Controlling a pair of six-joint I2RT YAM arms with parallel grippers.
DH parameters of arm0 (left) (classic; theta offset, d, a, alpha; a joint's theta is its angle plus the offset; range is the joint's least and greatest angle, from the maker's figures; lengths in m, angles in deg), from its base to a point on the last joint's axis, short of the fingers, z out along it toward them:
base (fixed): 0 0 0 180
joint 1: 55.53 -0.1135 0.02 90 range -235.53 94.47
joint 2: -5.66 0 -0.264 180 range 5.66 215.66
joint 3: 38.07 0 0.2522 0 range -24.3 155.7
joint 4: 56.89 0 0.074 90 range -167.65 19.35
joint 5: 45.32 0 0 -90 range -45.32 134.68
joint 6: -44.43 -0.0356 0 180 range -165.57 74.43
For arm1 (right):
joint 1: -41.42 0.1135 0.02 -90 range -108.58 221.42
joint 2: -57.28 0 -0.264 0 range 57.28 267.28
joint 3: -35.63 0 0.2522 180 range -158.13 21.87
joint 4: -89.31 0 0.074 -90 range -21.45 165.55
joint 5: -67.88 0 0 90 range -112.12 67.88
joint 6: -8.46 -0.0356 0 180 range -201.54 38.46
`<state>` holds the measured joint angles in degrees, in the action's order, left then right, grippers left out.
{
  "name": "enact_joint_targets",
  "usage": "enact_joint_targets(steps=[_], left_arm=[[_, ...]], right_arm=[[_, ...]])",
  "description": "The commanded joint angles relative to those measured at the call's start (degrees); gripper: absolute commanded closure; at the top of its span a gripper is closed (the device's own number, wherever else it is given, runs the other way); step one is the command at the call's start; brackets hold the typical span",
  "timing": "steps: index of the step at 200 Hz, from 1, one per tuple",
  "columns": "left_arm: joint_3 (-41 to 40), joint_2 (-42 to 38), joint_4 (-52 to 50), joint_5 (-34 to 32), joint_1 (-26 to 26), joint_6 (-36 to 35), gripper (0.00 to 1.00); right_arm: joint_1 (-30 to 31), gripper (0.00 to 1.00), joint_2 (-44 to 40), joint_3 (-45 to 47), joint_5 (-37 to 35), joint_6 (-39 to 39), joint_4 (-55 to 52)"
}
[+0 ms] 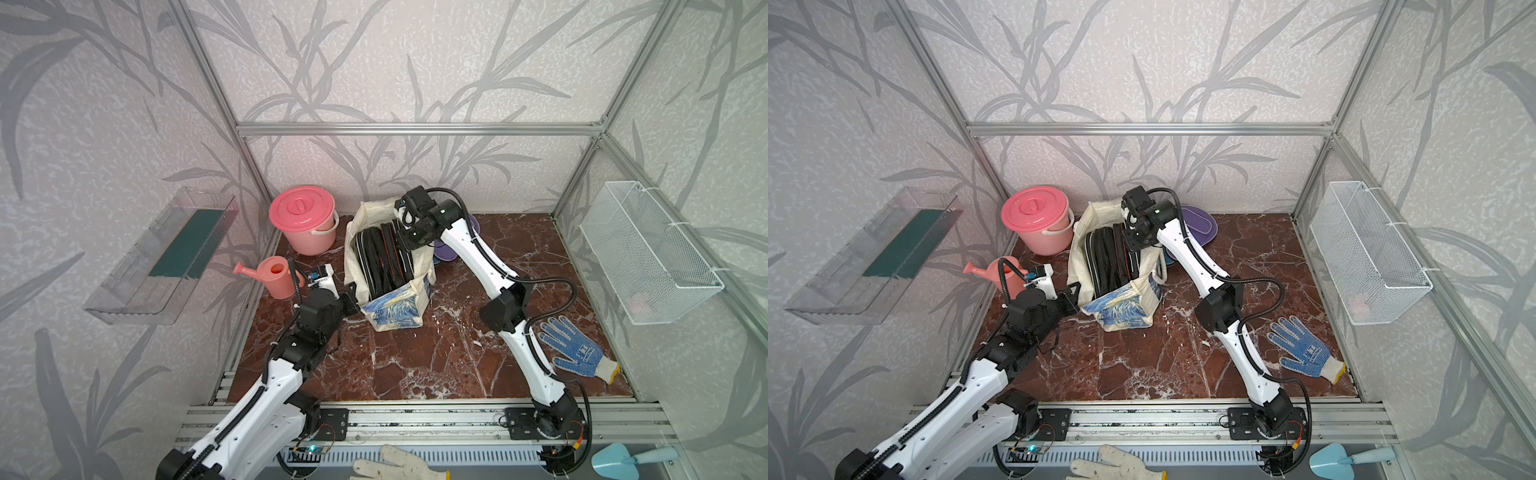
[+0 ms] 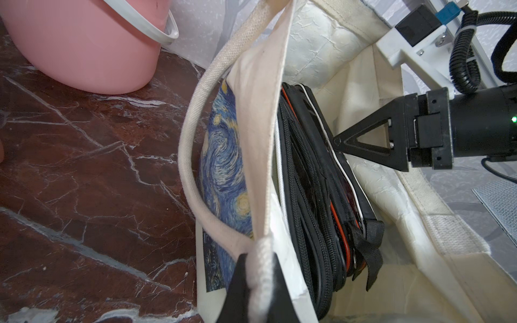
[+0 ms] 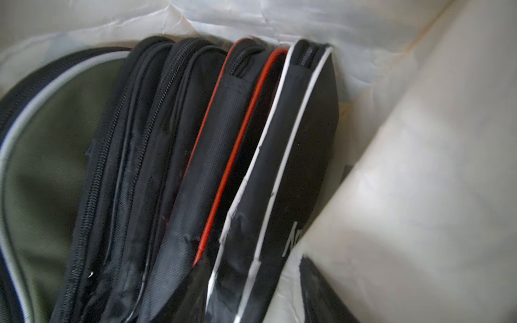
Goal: Remove the ping pong set from the canvas bag
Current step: Pick up the ping pong set from the canvas bag.
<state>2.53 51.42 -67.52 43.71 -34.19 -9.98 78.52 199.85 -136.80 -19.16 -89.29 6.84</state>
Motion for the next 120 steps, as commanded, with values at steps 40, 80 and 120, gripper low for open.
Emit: enact_joint_targets(steps=[40,80,120], left_arm=[[-1.17,-0.99,-0.4,0.18,0.34,-0.46,1.0],[-1.08,-0.67,-0.15,0.26,0.34,-0.52,1.0],[-1.25,-0.92,-0.32,0.27,0.36,-0.61,1.0]], right_arm=[[1.04,0.47,0.52,-0.56,-6.24,2.41,-1.42],[1.73,0.49,1.37,-0.64,-9.43,3.45,-1.96],[2.28,0.49,2.4,-0.98,-11.16,3.99,-2.13]])
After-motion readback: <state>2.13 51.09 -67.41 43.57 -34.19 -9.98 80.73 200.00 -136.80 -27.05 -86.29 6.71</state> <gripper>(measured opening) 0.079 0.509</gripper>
